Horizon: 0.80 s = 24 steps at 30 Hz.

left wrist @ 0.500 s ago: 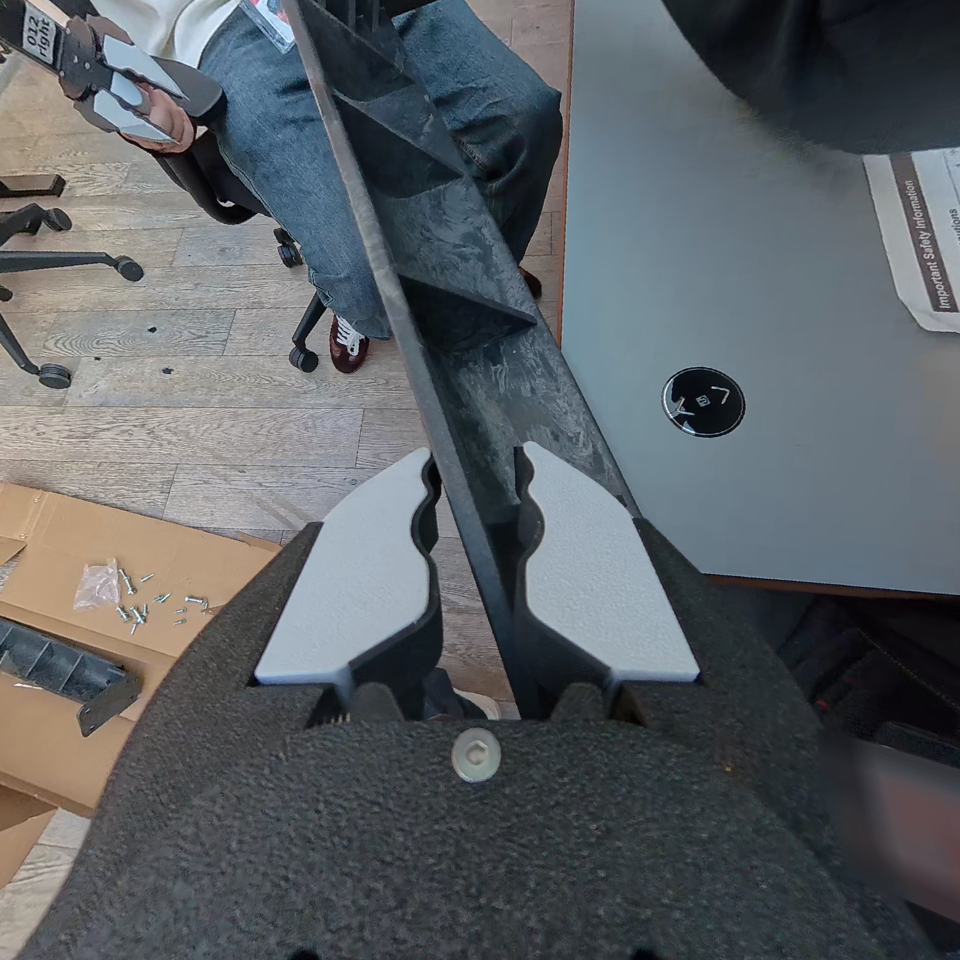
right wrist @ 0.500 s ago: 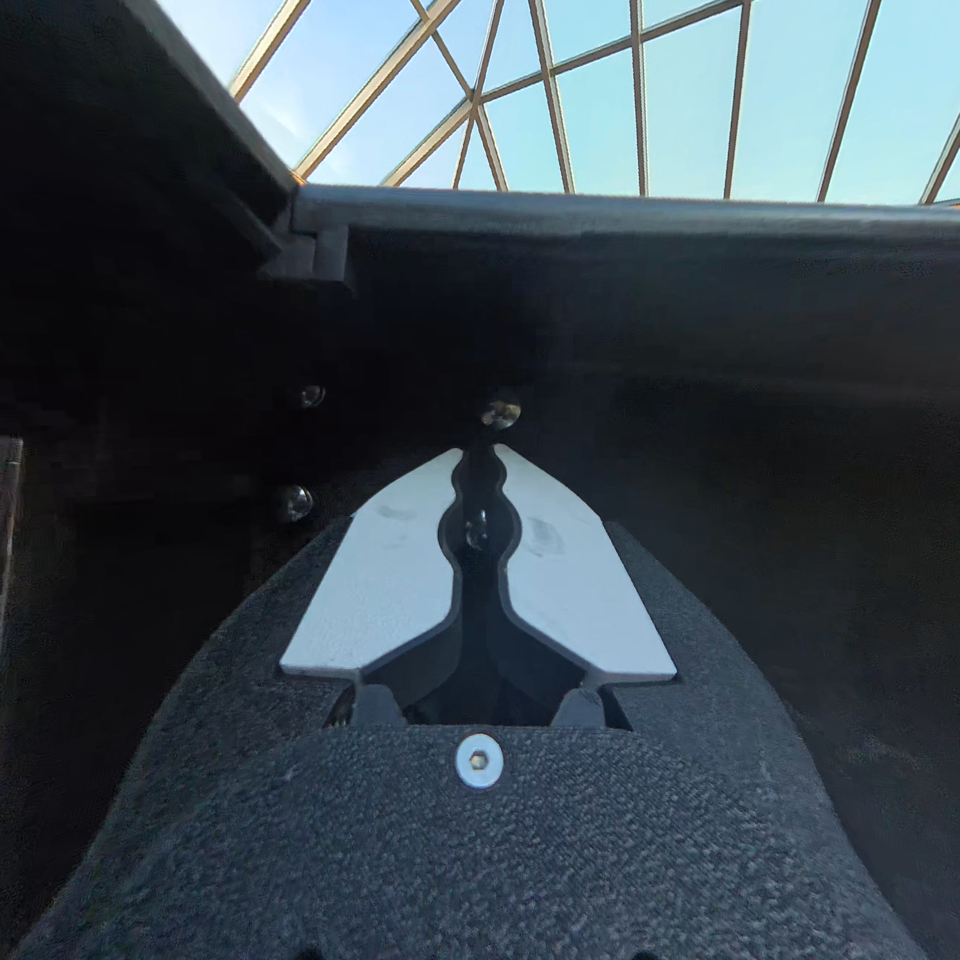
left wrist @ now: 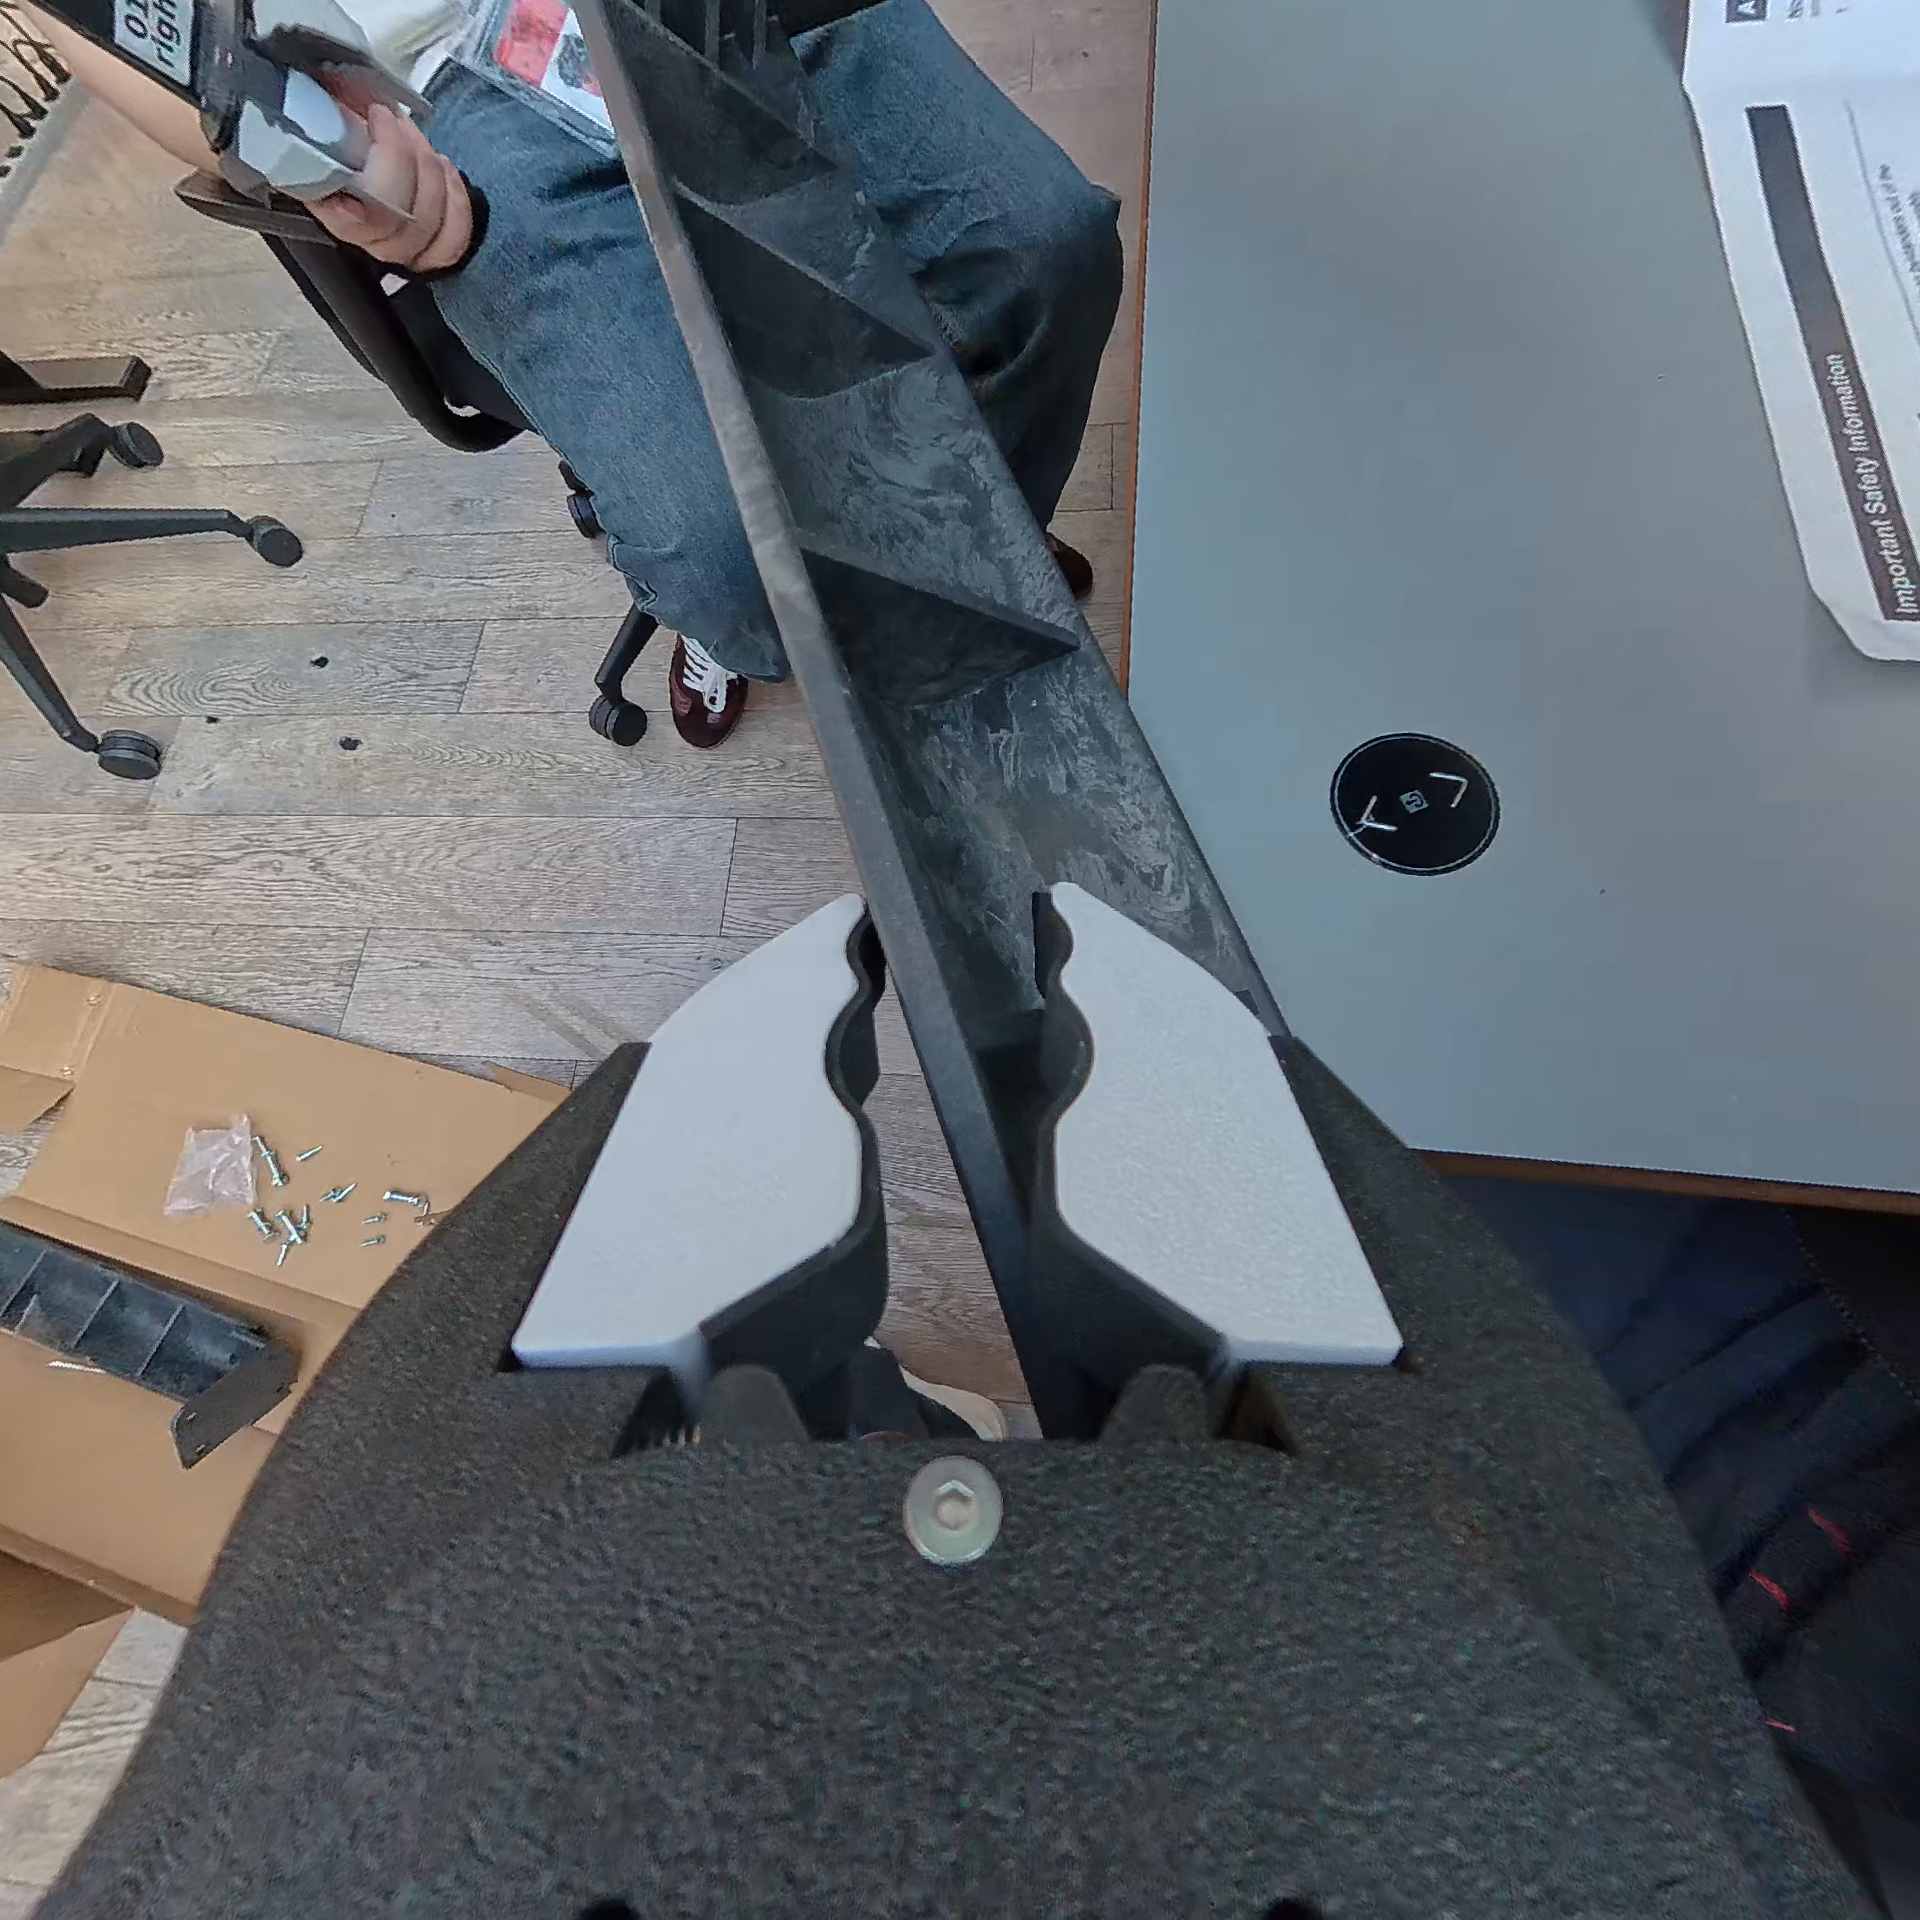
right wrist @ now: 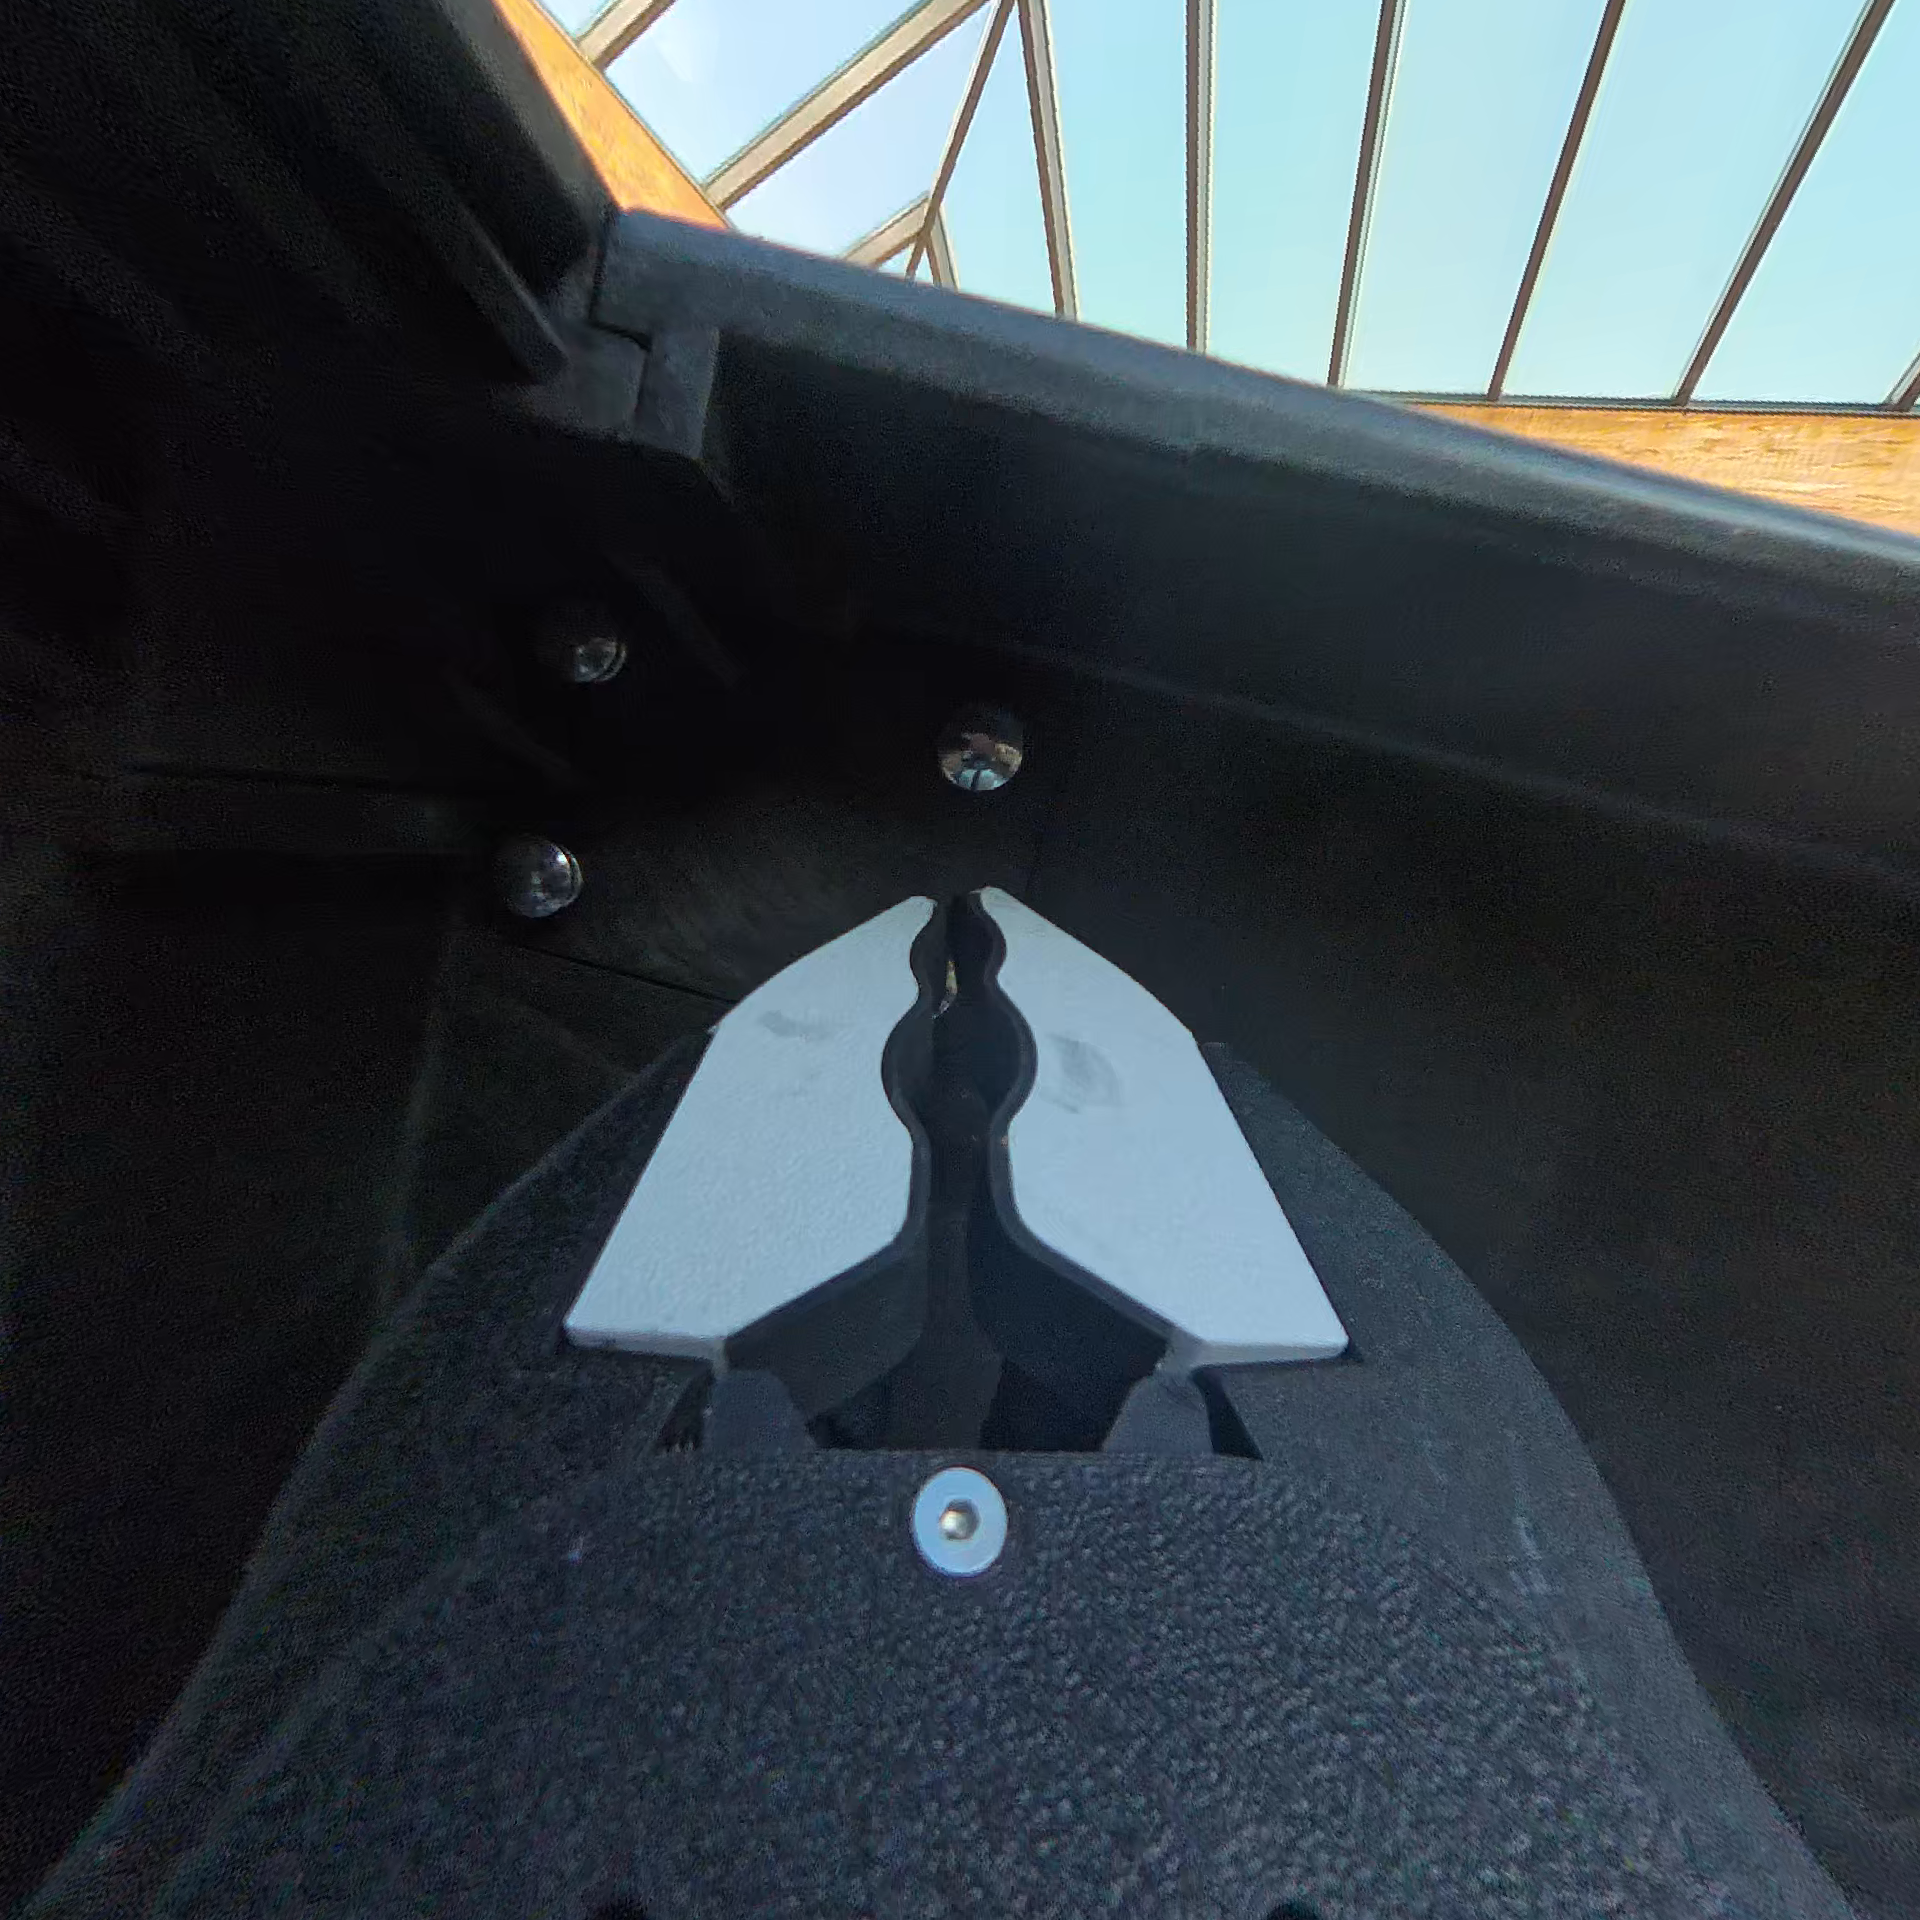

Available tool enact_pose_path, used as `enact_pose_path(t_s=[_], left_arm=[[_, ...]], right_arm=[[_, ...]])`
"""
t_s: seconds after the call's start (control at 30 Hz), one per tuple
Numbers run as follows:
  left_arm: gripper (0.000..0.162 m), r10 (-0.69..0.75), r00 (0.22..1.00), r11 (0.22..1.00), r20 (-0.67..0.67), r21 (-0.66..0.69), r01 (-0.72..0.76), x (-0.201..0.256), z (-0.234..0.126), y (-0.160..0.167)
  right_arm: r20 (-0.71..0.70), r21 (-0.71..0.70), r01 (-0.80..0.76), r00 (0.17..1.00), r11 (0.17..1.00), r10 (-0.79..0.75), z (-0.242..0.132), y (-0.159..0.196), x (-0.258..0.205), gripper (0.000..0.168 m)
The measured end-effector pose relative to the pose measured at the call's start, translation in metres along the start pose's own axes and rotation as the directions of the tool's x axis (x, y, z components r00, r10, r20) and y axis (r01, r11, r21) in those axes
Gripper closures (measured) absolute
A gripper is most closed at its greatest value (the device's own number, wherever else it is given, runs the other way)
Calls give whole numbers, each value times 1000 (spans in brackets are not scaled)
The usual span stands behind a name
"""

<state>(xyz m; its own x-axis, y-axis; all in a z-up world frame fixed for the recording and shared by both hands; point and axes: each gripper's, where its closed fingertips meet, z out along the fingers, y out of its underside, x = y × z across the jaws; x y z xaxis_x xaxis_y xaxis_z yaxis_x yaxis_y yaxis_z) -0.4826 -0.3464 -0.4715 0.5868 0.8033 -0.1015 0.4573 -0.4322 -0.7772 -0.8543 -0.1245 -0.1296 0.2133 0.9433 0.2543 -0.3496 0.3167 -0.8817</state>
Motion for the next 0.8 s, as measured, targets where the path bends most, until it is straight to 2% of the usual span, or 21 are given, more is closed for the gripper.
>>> enact_pose_path(t_s=[0.17,0.33,0.43,0.6,0.7,0.8], left_arm=[[134,-7,1000,1000,-7,6,7,0,0,0],[130,-33,998,999,-45,32,34,3,1,-2],[123,-66,993,996,-94,54,72,6,1,-4],[112,-185,955,974,-234,87,210,12,-1,-10],[109,-248,916,944,-316,133,301,11,-8,-20],[110,-299,851,862,-431,260,435,4,-35,-38]], right_arm=[[83,19,-107,991,994,105,-40,14,-6,167],[239,-93,-157,955,983,175,-107,34,-25,167],[378,-170,-161,901,972,216,-183,31,-46,165],[581,-228,-38,797,973,167,-357,20,-72,164],[647,-246,101,758,964,86,-450,30,-77,164],[659,-249,198,752,948,17,-510,47,-70,164]])
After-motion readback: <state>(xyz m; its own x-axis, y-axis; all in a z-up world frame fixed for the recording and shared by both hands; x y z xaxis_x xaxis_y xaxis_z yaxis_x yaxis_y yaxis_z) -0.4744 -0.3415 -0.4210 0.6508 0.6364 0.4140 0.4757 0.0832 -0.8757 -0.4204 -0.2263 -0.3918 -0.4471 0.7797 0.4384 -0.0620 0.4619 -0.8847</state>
